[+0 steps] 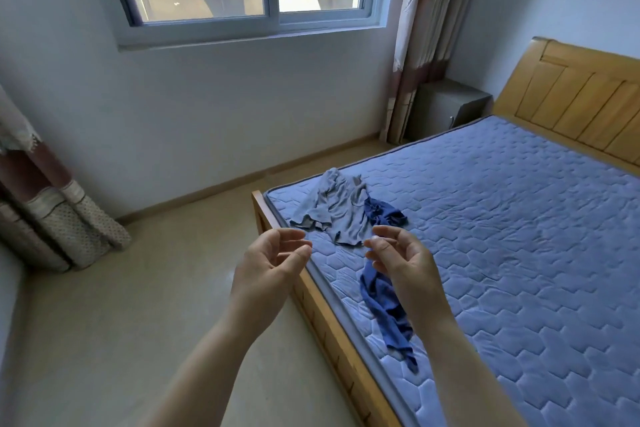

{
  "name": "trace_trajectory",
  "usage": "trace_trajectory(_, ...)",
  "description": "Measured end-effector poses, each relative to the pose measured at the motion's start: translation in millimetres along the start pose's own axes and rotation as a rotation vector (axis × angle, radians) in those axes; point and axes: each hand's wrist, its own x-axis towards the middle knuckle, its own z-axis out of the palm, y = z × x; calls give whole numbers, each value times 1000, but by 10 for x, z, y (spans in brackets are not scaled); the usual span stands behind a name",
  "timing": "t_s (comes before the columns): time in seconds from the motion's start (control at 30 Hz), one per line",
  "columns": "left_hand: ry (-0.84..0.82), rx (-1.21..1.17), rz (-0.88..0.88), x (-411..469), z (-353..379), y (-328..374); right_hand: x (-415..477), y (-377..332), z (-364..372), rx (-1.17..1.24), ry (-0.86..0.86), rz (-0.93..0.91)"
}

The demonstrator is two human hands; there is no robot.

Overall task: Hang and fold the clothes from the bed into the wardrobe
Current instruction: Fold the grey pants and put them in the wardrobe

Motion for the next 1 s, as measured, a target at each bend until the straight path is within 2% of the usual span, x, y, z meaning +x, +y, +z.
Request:
trace_trajectory(0.27, -100, 9, -43, 1078, -6, -230, 878, 221, 217, 4, 99, 70)
trace_trajectory(0.73, -266, -7, -99, 3411, -651, -397, 2554, 283, 1320, -31, 282, 108)
trace_trajectory(1.0, -344, 68, -144, 4461, -521, -562, 3461, 465, 1464, -32, 355, 167)
